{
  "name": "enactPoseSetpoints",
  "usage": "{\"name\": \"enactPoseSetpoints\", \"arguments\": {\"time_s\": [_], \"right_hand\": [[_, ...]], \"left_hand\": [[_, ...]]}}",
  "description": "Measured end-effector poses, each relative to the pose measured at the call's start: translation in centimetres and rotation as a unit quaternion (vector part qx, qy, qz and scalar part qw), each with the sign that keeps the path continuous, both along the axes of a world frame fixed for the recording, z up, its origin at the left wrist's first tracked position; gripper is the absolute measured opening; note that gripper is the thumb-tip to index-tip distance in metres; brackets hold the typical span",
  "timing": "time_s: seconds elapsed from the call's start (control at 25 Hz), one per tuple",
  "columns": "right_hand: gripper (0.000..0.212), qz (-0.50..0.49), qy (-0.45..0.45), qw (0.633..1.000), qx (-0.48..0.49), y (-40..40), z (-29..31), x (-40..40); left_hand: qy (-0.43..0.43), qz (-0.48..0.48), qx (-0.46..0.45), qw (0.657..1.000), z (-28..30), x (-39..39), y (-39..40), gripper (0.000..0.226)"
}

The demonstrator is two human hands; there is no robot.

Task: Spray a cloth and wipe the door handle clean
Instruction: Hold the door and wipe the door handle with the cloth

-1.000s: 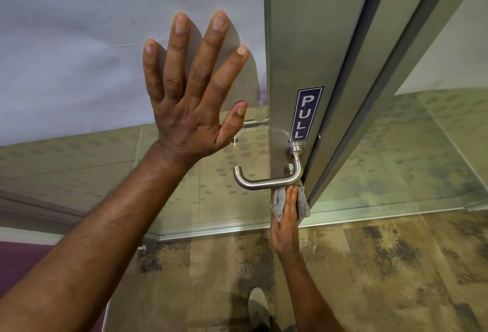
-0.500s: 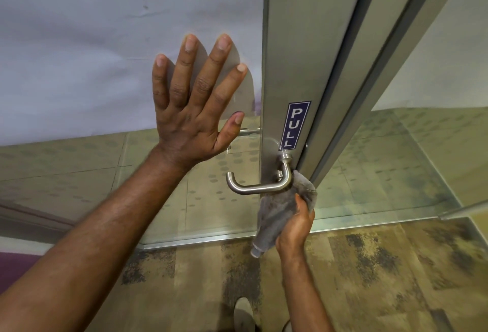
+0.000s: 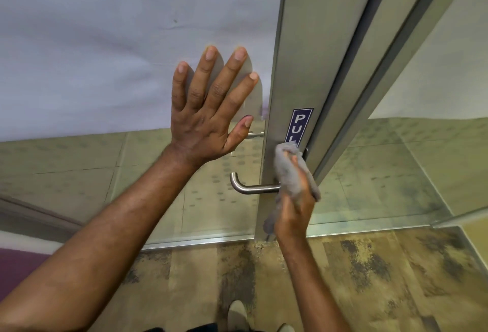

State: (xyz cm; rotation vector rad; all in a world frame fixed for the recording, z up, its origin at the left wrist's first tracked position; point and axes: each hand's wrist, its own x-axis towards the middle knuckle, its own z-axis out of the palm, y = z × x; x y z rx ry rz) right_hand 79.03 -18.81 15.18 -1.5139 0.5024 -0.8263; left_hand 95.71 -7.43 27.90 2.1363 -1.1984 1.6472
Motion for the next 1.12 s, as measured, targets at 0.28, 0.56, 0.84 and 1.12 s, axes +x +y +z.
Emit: {"name": "enactPoseSetpoints", "arguments": {"time_s": [0.28, 0.56, 0.84, 1.12], "right_hand": [[0.048, 0.146, 0.135, 0.869, -0.453, -3.1, 0.1, -0.4], [0.037, 0.239, 0.241, 0.736, -0.586, -4.6, 3.0, 2.7], [0.046, 0.143, 0.066, 0.981, -0.114, -3.1, -1.0, -1.0], [0.036, 0.076, 0.203, 0.912, -0.348, -0.9, 0.9, 0.7]], "left_hand": [[0.0, -0.002, -0.004, 1.0, -0.1, 0.0, 0.0, 0.061], [0.006, -0.002, -0.005, 1.0, 0.0, -0.2, 0.2, 0.061], [0.003, 0.007, -0.001, 1.0, 0.0, 0.2, 0.1, 0.062], [-0.005, 0.002, -0.01, 1.0, -0.2, 0.3, -0.1, 0.061]]}}
